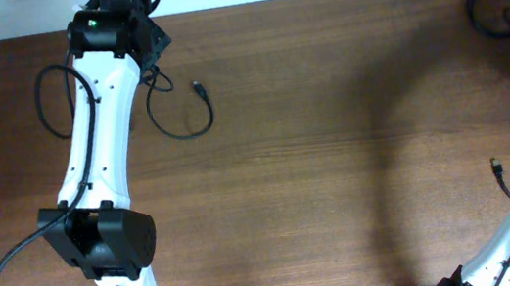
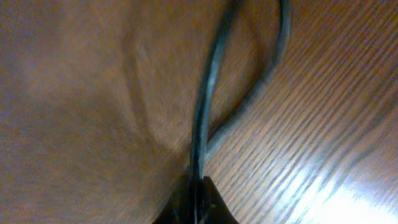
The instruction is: Untangle cables
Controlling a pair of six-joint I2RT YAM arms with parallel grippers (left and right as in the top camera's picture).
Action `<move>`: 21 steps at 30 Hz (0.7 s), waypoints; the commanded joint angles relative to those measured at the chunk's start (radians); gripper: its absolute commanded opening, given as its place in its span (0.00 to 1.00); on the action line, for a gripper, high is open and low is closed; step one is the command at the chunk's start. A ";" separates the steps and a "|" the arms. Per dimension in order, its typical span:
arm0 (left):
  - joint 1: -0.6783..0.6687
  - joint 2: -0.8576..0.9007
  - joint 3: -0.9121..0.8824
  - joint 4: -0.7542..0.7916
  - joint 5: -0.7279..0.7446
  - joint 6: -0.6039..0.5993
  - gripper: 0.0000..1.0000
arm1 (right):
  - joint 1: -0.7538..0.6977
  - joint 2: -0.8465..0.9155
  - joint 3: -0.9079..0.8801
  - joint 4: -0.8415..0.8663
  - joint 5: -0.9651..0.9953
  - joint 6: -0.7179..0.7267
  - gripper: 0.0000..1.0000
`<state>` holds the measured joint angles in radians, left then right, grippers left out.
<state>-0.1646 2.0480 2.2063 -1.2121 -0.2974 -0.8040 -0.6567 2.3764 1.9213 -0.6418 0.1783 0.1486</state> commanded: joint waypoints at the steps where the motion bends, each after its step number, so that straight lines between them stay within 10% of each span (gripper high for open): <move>1: -0.006 -0.008 0.001 -0.003 -0.025 0.014 0.00 | -0.004 -0.014 0.182 -0.029 0.016 -0.040 0.04; 13: -0.006 -0.008 0.001 -0.006 -0.025 0.013 0.00 | 0.023 -0.006 0.338 0.211 0.016 -0.042 0.04; 21: -0.006 -0.008 0.001 -0.006 -0.025 0.014 0.00 | 0.074 0.143 0.333 0.059 0.042 -0.089 0.04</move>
<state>-0.1673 2.0480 2.2063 -1.2160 -0.2970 -0.8040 -0.5961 2.4447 2.2551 -0.5388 0.1970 0.0704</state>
